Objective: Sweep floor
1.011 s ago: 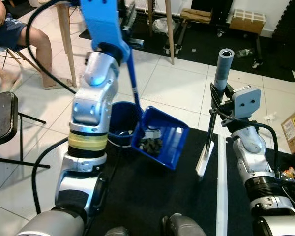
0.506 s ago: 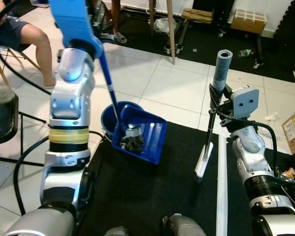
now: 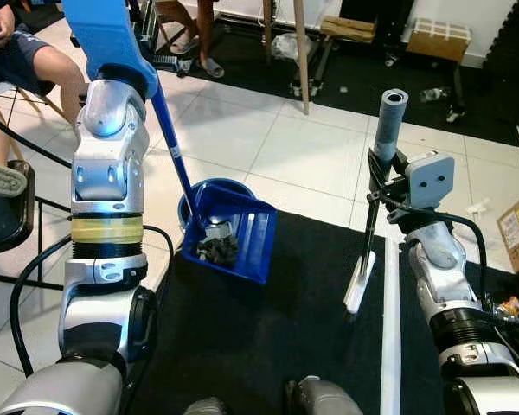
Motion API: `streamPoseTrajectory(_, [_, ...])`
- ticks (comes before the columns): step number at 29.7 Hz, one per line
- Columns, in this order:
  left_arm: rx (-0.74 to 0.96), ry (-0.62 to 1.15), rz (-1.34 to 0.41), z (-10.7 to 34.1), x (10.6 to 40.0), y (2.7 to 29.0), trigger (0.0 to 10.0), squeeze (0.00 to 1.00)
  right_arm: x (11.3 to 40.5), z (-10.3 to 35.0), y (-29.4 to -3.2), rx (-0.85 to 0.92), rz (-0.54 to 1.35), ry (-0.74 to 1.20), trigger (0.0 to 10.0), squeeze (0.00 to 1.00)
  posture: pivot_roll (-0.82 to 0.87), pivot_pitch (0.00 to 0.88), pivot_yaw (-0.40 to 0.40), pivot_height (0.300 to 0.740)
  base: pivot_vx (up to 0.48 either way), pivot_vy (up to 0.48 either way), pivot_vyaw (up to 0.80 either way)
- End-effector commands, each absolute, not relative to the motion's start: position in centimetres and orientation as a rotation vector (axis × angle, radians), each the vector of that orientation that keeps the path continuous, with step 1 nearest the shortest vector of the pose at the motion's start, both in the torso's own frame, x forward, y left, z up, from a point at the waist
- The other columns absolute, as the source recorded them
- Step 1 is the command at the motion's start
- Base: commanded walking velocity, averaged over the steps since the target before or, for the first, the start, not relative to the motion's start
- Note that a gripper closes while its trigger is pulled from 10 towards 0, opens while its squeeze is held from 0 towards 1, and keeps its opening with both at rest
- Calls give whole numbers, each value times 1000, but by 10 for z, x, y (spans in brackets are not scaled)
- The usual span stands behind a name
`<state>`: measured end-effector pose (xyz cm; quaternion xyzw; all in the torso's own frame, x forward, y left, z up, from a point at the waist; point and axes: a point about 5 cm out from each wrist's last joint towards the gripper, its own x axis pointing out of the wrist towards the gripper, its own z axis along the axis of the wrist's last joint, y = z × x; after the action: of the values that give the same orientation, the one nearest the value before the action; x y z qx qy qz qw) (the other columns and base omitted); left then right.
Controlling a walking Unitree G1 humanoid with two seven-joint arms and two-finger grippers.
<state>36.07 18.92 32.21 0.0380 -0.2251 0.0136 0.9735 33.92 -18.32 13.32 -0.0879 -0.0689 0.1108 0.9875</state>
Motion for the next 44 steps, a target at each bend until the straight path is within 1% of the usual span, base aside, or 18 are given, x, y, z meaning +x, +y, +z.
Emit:
streamPoseTrajectory(1, [85,-537,37,342,357,191,10000,0,342,141,-182,-191,224,-180,10000,0,52,8,-39,740,0,0,0])
streamPoseTrajectory(8, [82,-535,50,343,360,193,10000,0,341,140,-183,-190,222,-180,10000,0,49,12,-34,740,0,0,0])
streamPoseTrajectory(18, [83,-529,58,341,362,194,10000,0,340,139,-183,-189,220,-177,10000,0,49,15,-33,740,318,0,0])
streamPoseTrajectory(44, [82,-521,62,339,365,195,10000,0,340,138,-183,-189,218,-177,10000,0,45,16,-31,740,466,0,0])
